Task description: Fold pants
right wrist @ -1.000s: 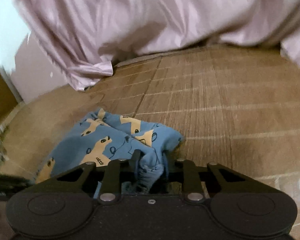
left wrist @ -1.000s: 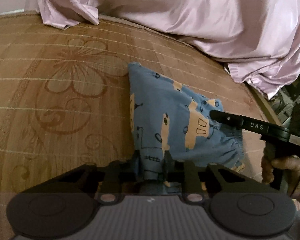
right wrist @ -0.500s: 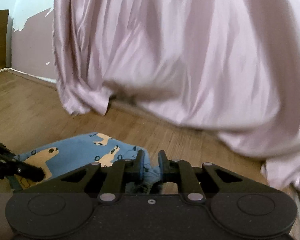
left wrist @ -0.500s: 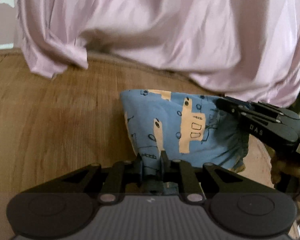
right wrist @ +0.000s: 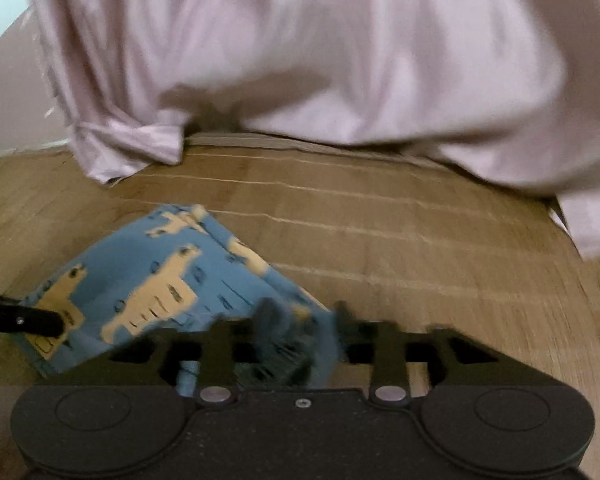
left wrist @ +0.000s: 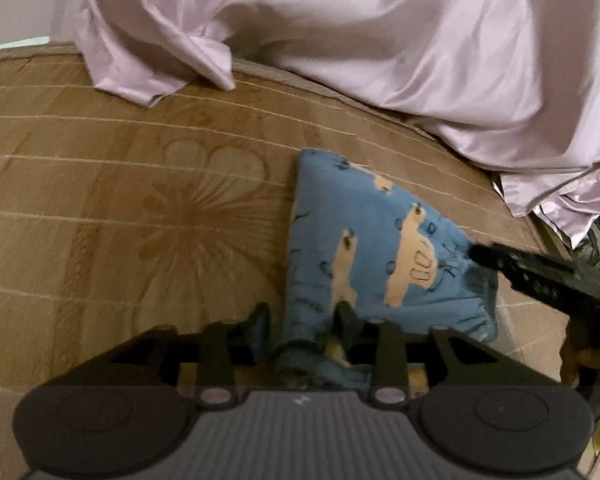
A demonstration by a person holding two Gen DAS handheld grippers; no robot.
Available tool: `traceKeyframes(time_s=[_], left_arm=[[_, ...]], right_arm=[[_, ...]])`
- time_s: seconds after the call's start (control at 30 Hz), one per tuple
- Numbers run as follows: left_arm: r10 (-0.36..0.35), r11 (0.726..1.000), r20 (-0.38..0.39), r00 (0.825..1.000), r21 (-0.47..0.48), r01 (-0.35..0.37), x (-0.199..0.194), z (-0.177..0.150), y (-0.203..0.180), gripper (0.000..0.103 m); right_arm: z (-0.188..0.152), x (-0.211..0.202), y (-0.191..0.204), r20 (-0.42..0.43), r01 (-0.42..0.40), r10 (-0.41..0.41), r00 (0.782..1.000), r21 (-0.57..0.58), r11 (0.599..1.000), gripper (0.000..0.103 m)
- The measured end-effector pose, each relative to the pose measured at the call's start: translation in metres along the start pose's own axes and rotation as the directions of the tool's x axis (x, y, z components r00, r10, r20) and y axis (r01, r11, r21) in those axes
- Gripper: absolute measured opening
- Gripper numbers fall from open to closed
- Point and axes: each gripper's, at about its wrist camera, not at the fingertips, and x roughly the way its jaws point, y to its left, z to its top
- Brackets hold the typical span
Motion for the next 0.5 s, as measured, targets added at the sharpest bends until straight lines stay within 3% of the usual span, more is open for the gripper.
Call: traceKeyframes(time_s=[0.13,0.2,0.23,0.33,0.5], left_arm=[[0.02,1.0,-0.015,1.0,0.023,-0.02,0.001,0.0,-0.003,0.046],[0.03,0.999,-0.018,0.999,0.025,-0.029,0.002,0.0,-0.006,0.046],[0.03,0.999,-0.017,0.999,0.025,-0.029,-0.001,-0.001,-0.006,0.046],[0.034,0.999,-0.011,0.999,0.033,-0.034,0.001,-0.001,-0.008,0.046],[0.03,0.999,-0.007,1.0,0.033,-0.03,0.006,-0.004,-0.015,0.045]], right_arm=[[-0.008,0.011,-0.011,-0.032,-0.037,0.04,0.999,0.106,0.994,0.058],[-0.01,0.016,-0.012,-0.04,-0.084,0.09,0.995,0.138,0.987,0.039],[-0.009,0.019,-0.009,-0.04,-0.099,0.106,0.994,0.137,0.986,0.023],[-0.002,0.02,0.0,-0.015,-0.099,0.1,0.995,0.067,0.993,0.013],[0.037,0.026,0.009,0.03,-0.057,0.061,0.998,-0.133,0.989,0.012]])
